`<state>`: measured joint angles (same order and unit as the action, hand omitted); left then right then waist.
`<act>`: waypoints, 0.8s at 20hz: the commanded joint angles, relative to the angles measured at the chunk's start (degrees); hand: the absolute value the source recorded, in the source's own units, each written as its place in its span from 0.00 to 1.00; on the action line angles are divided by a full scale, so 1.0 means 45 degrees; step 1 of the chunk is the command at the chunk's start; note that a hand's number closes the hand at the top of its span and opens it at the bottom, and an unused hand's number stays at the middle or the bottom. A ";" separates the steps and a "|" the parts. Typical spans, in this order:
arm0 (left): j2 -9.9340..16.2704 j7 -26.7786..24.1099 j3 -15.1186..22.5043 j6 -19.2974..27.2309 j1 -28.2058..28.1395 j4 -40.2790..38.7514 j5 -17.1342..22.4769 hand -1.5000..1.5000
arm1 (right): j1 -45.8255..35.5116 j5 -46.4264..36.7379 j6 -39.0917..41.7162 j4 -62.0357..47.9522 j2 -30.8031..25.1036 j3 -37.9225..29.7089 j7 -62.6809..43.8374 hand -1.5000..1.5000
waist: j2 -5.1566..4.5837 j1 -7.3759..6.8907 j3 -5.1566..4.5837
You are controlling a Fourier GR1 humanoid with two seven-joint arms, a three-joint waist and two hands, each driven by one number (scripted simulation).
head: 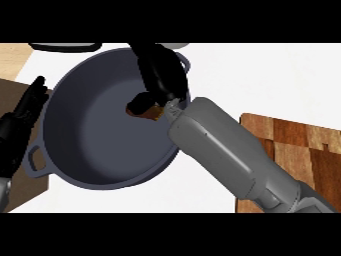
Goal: Pick the sweet potato from the cutting board and place it in the pot
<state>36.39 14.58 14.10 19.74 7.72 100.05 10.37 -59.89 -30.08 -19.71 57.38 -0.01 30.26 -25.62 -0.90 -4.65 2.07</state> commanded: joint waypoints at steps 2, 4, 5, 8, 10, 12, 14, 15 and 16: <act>-0.0496 -0.0654 0.0097 0.0059 -0.1169 -0.1422 0.0009 0.50 | 0.0070 0.1606 -0.2461 0.0623 0.0002 -0.0954 0.1922 0.00 | -0.0195 -0.0134 -0.0472; -0.0513 -0.0102 0.0088 0.0192 -0.0812 -0.1386 -0.0069 0.50 | -0.0159 0.2750 -0.2779 0.1080 0.0002 -0.1521 0.2125 0.00 | -0.0105 0.0104 -0.0455; -0.0573 -0.0620 -0.0013 -0.0009 -0.0799 -0.1818 0.0002 0.50 | -0.0275 0.3091 -0.3108 0.0921 0.0002 -0.1317 0.1872 0.00 | -0.0141 0.0033 -0.0485; -0.0727 -0.1051 0.0028 0.0048 -0.1359 -0.1760 -0.0052 0.50 | 0.0242 0.4254 -0.2679 0.1123 0.0002 -0.1844 0.2744 0.00 | -0.0035 0.0339 -0.0479; -0.0266 -0.0785 -0.0386 -0.0128 -0.2025 -0.1055 0.0253 0.50 | 0.0786 0.4876 -0.2253 0.1479 0.0002 -0.1475 0.2722 0.00 | 0.0108 0.0276 -0.0471; -0.0667 -0.0226 -0.0287 0.0170 -0.1021 -0.1817 -0.0035 0.50 | 0.0695 0.5250 -0.2065 0.1761 0.0002 -0.1279 0.2751 0.00 | 0.0076 0.0738 -0.0468; -0.0674 -0.1053 -0.0408 0.0151 -0.1942 -0.1794 -0.0023 0.50 | 0.1104 0.5624 -0.1365 0.1947 0.0002 -0.1956 0.3227 0.00 | 0.0084 0.0775 -0.0476; -0.0501 -0.0951 -0.0525 0.0000 -0.2042 -0.1667 0.0076 0.50 | 0.1633 0.5522 -0.1468 0.2293 0.0002 -0.1595 0.3286 0.00 | 0.0145 0.0866 -0.0473; -0.0643 -0.0345 -0.0310 0.0354 -0.1768 -0.1424 -0.0201 0.50 | 0.1427 0.5956 -0.0951 0.2447 -0.0225 -0.2090 0.3162 0.00 | 0.0152 0.0965 -0.0459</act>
<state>36.49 13.75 12.03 20.07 4.62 99.50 9.28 -55.22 -6.94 -27.36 65.91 -0.22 22.90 -12.49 0.17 -1.63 2.38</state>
